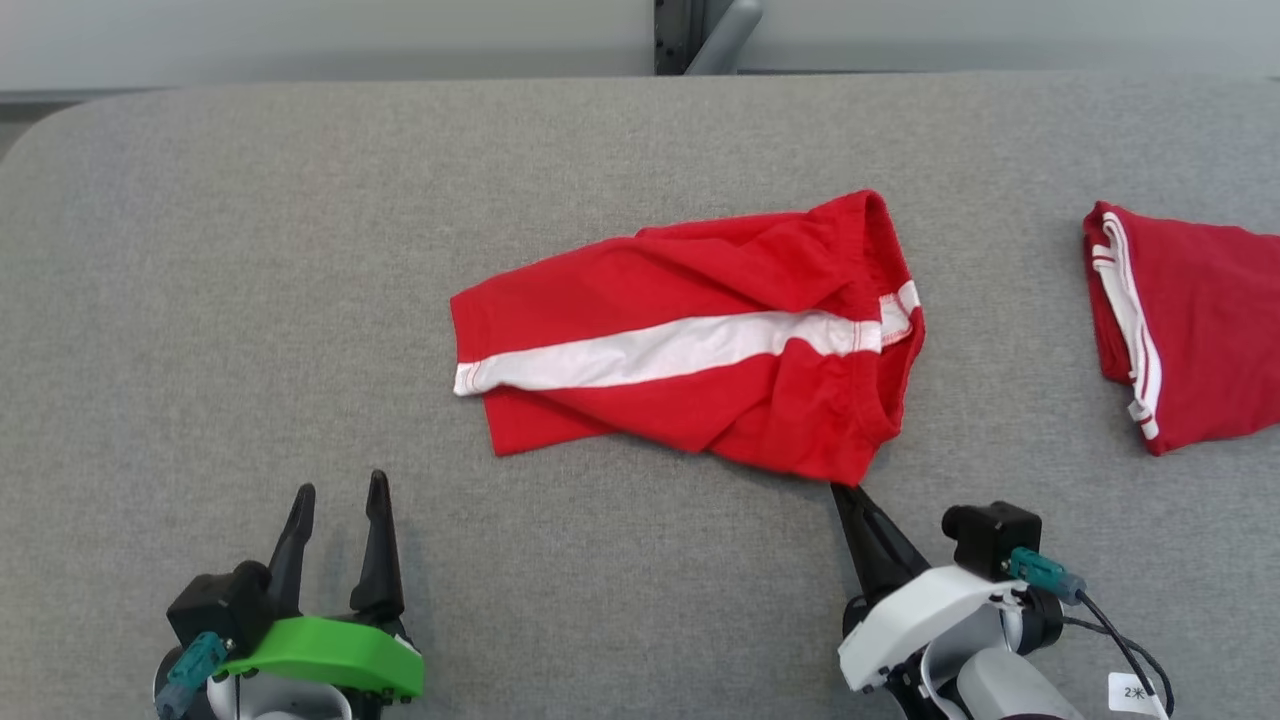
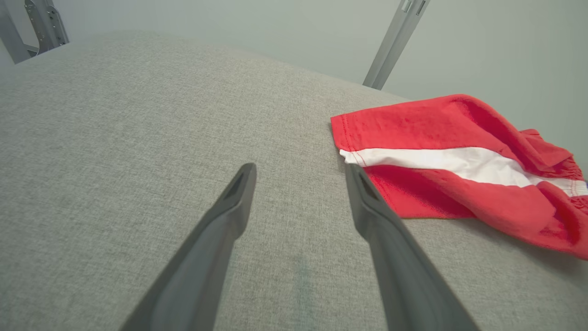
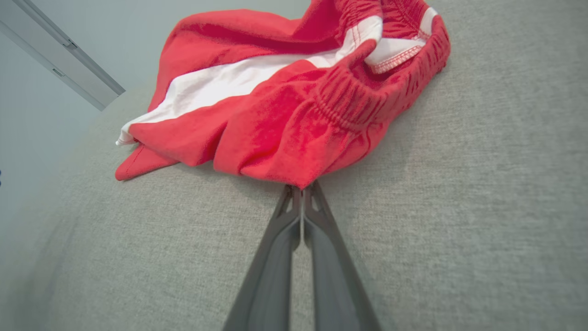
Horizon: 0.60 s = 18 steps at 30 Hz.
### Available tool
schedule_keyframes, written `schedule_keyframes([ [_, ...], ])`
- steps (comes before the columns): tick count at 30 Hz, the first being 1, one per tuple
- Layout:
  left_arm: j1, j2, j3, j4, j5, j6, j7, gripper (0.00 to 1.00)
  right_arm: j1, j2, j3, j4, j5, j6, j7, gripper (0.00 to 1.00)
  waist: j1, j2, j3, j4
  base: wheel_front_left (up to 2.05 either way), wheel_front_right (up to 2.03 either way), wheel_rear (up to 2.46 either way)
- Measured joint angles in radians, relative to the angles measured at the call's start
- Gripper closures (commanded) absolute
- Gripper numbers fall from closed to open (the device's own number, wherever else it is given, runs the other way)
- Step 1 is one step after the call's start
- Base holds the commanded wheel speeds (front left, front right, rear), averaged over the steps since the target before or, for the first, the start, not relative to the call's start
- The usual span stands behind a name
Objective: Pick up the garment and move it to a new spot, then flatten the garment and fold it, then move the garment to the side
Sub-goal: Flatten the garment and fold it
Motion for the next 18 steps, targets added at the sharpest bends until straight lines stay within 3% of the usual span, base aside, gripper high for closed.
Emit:
schedule_keyframes([
  [14, 0.086, 0.000, -0.002, 0.010, 0.009, 0.022, 0.000, 0.00, 0.141, -0.021, 0.019, -0.035, -0.013, 0.000, 0.000, 1.00, 0.0000, 0.0001, -0.124, -0.107, 0.00, 0.00, 0.00],
  [15, 0.086, 0.000, -0.002, 0.009, 0.010, 0.022, 0.000, 0.00, 0.144, -0.025, 0.016, -0.037, -0.022, 0.000, 0.000, 0.87, 0.0000, 0.0001, -0.125, -0.112, 0.00, 0.00, 0.00],
  [16, 0.086, 0.000, -0.003, 0.010, 0.010, 0.023, 0.000, 0.00, 0.145, -0.025, 0.012, -0.040, -0.027, 0.000, 0.000, 0.20, 0.0000, 0.0001, -0.126, -0.116, 0.00, 0.00, 0.00],
  [17, 0.086, 0.000, -0.003, 0.010, 0.010, 0.023, 0.000, 0.00, 0.145, -0.025, 0.012, -0.040, -0.027, 0.000, 0.000, 0.00, 0.0000, 0.0001, -0.126, -0.116, 0.00, 0.00, 0.00],
  [18, 0.086, 0.000, -0.003, 0.011, 0.014, 0.023, 0.000, 0.00, 0.145, -0.026, -0.001, -0.052, -0.045, 0.000, 0.000, 0.00, 0.0000, 0.0002, -0.125, -0.120, 0.00, 0.00, 0.00],
])
